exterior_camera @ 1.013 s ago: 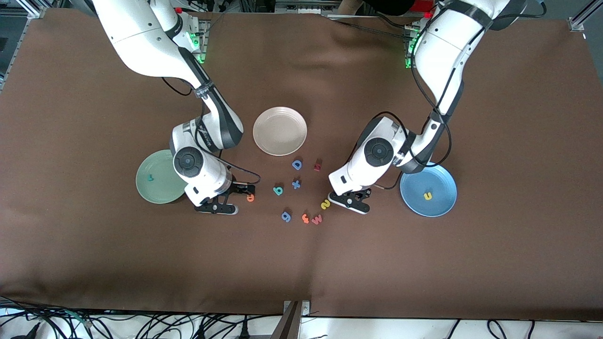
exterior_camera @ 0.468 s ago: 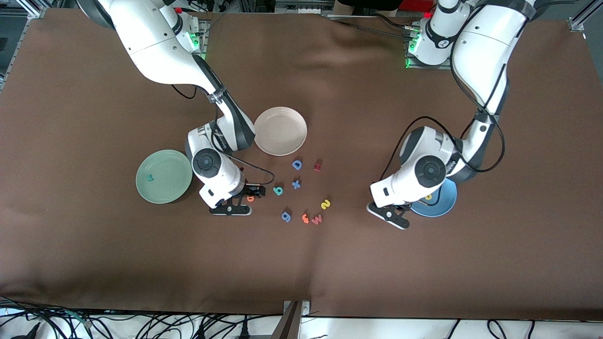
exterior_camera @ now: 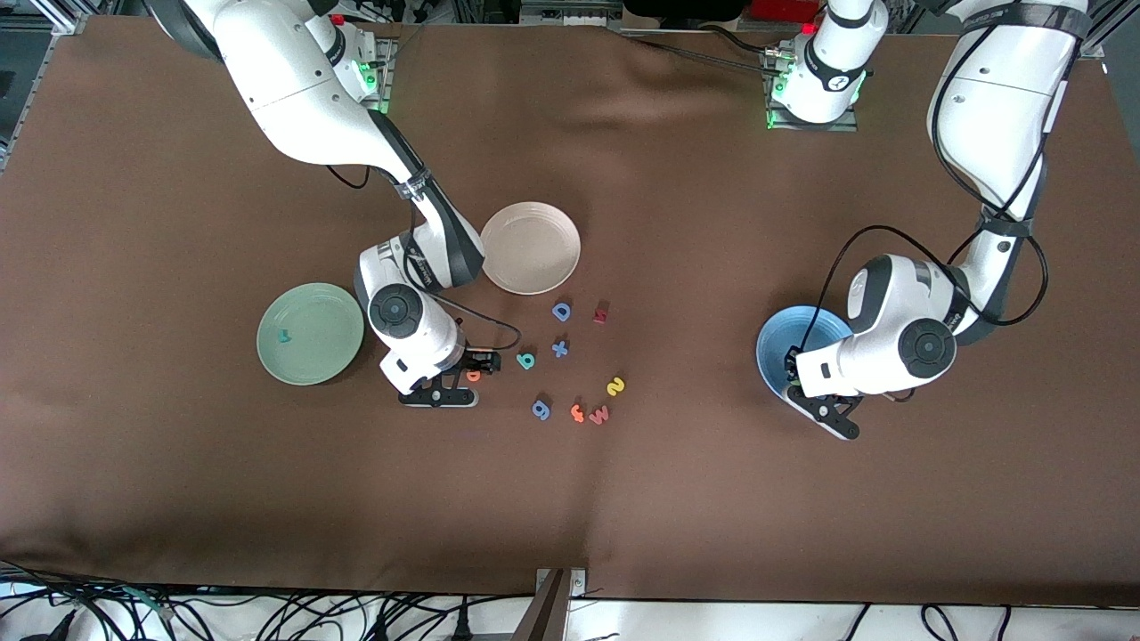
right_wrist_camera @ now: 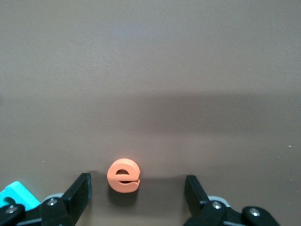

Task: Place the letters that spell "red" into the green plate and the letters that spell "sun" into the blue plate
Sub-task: 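Carry the green u to the blue plate while the right grasps orange e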

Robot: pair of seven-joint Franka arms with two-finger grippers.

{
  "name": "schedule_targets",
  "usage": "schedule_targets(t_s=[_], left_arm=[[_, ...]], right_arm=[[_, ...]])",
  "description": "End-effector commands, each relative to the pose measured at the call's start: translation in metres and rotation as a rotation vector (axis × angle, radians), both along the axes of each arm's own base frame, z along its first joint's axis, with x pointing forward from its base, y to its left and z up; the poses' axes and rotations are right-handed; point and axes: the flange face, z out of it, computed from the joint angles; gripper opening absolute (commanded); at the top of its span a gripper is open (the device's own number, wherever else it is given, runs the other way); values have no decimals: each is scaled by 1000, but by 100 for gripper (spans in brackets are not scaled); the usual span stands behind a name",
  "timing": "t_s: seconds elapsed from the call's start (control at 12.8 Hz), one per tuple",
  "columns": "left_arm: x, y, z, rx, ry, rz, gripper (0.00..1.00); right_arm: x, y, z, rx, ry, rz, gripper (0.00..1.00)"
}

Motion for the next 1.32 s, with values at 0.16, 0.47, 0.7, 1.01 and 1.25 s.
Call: schedule_targets(t_s=[0.16,0.47,0.7,1.01,1.25], left_arm=[[-32,10,12,-3,34,-31,54],[-36,-4,14,-51,47,-14,100],[-31,-10,21,-56,31,-22,100],[-18,-59,56,-99,-38,-64,100],[-15,-83,60,-112,-46,-19,100]], right_arm=[[1,12,-7,-5,-23,16,76],[1,11,-8,-16,-26,30,28],[4,6,-6,-18,-29,28,0],[12,-9,28,-38,-21,16,0],[19,-35,59,-78,6,-19,0]])
